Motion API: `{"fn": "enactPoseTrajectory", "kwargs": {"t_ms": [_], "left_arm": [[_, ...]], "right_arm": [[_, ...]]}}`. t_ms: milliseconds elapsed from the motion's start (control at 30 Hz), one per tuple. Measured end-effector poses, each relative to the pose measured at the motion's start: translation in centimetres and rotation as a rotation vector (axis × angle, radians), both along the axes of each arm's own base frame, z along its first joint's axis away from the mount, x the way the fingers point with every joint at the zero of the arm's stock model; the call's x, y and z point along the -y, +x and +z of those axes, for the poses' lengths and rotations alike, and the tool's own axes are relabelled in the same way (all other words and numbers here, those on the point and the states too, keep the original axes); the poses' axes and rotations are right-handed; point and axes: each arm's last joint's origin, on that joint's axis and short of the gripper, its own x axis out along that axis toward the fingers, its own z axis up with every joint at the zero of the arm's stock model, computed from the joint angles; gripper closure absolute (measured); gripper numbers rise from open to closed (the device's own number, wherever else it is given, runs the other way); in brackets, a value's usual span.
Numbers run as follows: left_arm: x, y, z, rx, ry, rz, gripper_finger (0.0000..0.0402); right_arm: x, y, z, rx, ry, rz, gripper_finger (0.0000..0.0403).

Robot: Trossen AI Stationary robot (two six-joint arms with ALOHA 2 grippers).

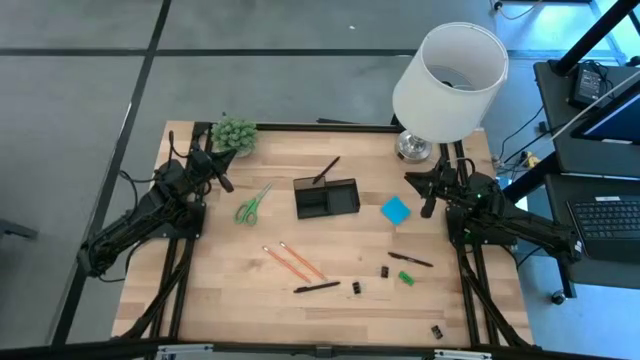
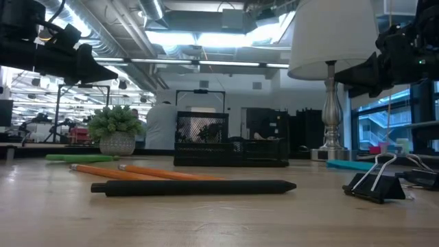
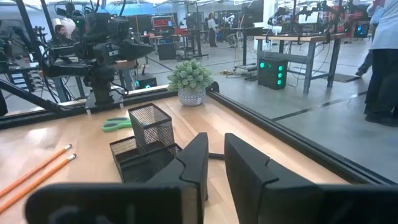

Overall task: Pick and place office supplies into organizer
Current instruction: Put the green scissors into the black organizer

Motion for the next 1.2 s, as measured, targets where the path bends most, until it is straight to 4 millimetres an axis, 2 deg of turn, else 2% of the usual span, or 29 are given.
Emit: {"fn": "enactPoseTrajectory", "kwargs": {"t_ms": [467, 667, 867, 1033, 1200], "left_arm": [[0.0, 0.0, 0.1, 0.008, 0.005, -0.001, 0.0388], [0.1, 0.1, 0.1, 0.048, -0.038, -0.036, 0.0331], [0.1, 0.1, 0.2, 0.259, -0.241, -0.050, 0.0267], [0.3, 0.2, 0.4, 0.335, -0.321, -0.134, 0.0254], [0.5, 0.7, 1.8, 0.318, -0.267, -0.213, 0.0257]], "right_arm": [[0.0, 0.0, 0.0, -0.001, 0.000, -0.003, 0.0345], [0.0, 0.0, 0.0, -0.002, -0.003, -0.003, 0.0345], [0.1, 0.0, 0.0, -0.001, -0.002, -0.020, 0.0345], [0.2, -0.1, 0.1, 0.005, -0.004, -0.071, 0.0345], [0.3, -0.1, 0.1, 0.001, -0.025, -0.099, 0.0345]]}}
